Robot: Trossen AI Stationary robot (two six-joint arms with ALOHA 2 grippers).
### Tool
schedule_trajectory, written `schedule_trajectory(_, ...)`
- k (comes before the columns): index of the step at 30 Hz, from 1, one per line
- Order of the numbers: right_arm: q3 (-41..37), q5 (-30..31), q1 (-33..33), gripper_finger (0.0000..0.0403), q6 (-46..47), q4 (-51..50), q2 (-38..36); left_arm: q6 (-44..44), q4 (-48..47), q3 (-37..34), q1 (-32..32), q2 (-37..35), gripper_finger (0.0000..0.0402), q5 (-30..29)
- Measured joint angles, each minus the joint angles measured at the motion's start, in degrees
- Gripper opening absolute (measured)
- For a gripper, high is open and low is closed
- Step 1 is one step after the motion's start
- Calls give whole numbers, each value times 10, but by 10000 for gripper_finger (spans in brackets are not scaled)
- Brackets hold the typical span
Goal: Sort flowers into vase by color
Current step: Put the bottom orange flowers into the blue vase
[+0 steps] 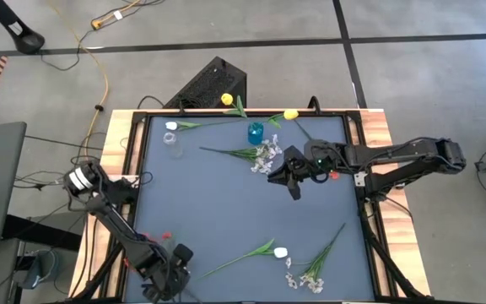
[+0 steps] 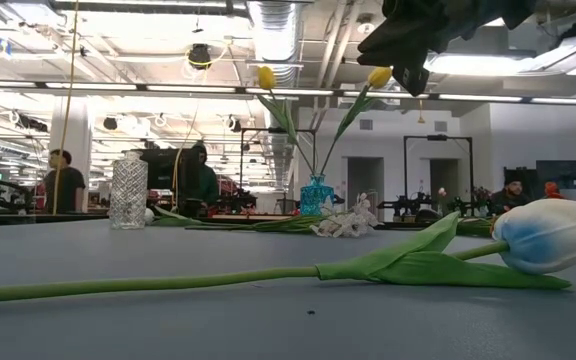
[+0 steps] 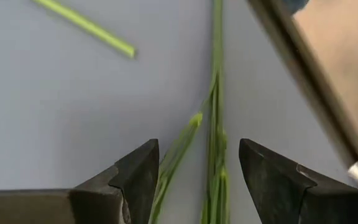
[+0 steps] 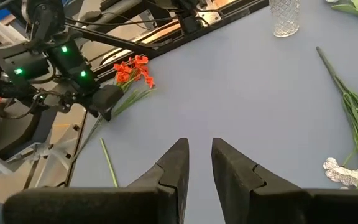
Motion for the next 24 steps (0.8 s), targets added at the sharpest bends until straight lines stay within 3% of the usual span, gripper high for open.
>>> schedule_trajectory(11,0,0,0,97,-2,0,0,43,4,-29,-6,-2,202,-6)
schedule_trajectory(15,0,0,0,97,-2,0,0,73,-6,-22,-1,-1,146,-3)
schedule_trajectory(20,0,0,0,97,-2,0,0,118,-48,-1,3,0,27,-3)
schedule_trajectory(24,0,0,-1,97,-2,3,0,121,-114,20,23,-17,12,-27)
